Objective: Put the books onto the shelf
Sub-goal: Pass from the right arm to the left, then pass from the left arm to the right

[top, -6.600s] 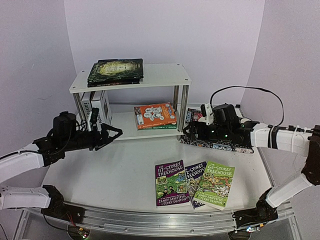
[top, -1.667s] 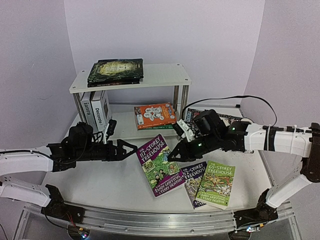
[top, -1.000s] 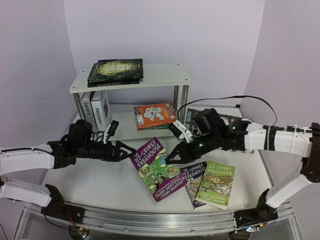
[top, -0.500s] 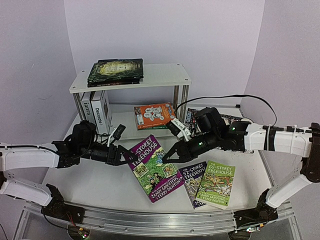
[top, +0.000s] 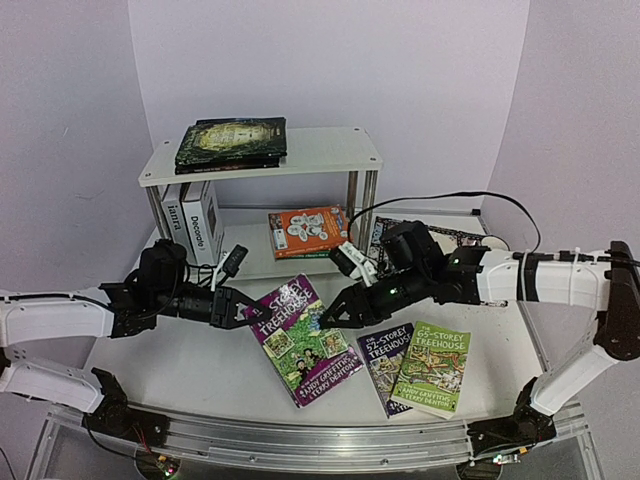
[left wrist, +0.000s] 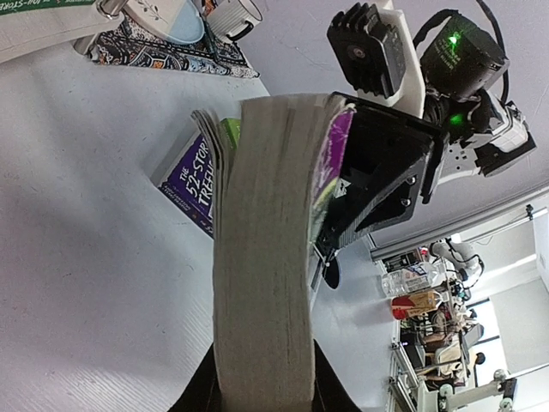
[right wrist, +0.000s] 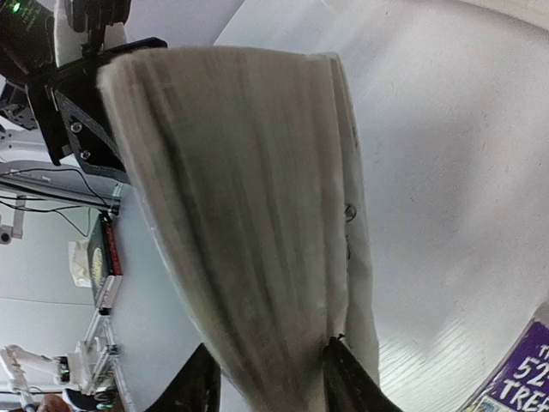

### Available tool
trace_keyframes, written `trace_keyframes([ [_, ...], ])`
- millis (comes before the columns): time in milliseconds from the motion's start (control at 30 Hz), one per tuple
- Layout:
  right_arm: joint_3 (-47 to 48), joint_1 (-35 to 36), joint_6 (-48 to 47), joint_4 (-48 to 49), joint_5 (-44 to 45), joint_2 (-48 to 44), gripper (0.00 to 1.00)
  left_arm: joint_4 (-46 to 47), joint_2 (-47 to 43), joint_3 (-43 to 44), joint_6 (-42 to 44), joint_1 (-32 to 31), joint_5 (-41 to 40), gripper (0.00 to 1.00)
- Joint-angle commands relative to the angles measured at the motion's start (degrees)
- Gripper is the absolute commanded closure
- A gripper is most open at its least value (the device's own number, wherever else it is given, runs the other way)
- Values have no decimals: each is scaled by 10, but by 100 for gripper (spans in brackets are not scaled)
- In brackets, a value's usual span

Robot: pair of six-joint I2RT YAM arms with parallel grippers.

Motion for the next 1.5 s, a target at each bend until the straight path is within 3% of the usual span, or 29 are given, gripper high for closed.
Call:
trace_keyframes([
  [0,-17,3,-7,1,72,-18,38,33,-23,-6,-11,0,-45,100],
  [100,-30,4,-13,-8,101,-25,29,32,-33,-8,-36,0,-86,100],
  [300,-39,7,-36,-34,179,-47,26,32,-51,-8,-94,1,-143,100],
  [533,-45,47,-78,-72,338,-97,22,32,-67,-32,-166,0,-203,100],
  [667,-16,109,-124,-118,456,-94,22,32,-65,-37,-180,0,-214,100],
  [933,43,261,-220,-135,645,-21,19,32,-54,-35,-222,-2,-217,100],
  [1233,91,328,-240,-143,699,50,11,32,-53,-57,-278,-9,-251,100],
  [1300,107,348,-246,-149,729,86,6,33,-50,-61,-294,-10,-257,100],
  [1467,168,378,-247,-182,794,174,2,32,-39,-61,-310,-12,-258,99],
])
